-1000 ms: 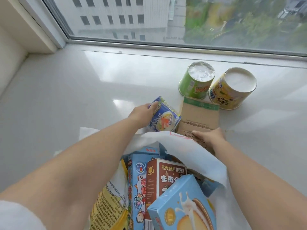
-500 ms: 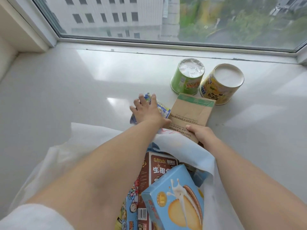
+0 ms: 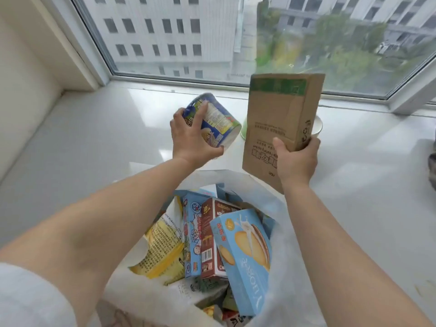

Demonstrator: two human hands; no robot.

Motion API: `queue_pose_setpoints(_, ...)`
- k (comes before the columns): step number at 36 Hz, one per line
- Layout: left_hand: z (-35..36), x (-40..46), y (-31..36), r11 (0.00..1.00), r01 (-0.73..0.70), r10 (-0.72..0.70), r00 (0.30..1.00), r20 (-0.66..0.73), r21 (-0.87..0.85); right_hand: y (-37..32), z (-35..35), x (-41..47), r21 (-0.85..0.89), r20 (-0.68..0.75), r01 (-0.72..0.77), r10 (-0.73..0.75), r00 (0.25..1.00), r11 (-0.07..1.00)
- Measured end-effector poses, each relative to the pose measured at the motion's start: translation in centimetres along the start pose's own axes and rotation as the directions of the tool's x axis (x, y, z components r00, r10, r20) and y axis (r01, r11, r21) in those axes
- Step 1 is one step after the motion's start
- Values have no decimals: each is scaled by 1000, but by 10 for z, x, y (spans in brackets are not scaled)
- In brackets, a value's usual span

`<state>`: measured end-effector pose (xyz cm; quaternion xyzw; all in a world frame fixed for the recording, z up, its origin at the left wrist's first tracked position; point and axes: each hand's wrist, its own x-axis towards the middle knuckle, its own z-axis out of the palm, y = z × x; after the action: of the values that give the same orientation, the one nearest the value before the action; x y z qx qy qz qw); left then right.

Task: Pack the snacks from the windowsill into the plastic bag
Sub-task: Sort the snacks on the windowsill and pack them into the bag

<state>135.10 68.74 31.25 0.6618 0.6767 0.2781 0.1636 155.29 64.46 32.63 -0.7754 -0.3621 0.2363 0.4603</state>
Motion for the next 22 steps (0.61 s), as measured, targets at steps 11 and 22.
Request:
queue_pose_setpoints(11,-92,-104,14,935,-117,40,973,-225,-336,-37,-76,-85,373,37,-82,74,997,924)
queue_pose_setpoints(22,-75,-218,-55,998,-18,15,998,60,65,8,-109,-151,211,-24,-208,217,976,955)
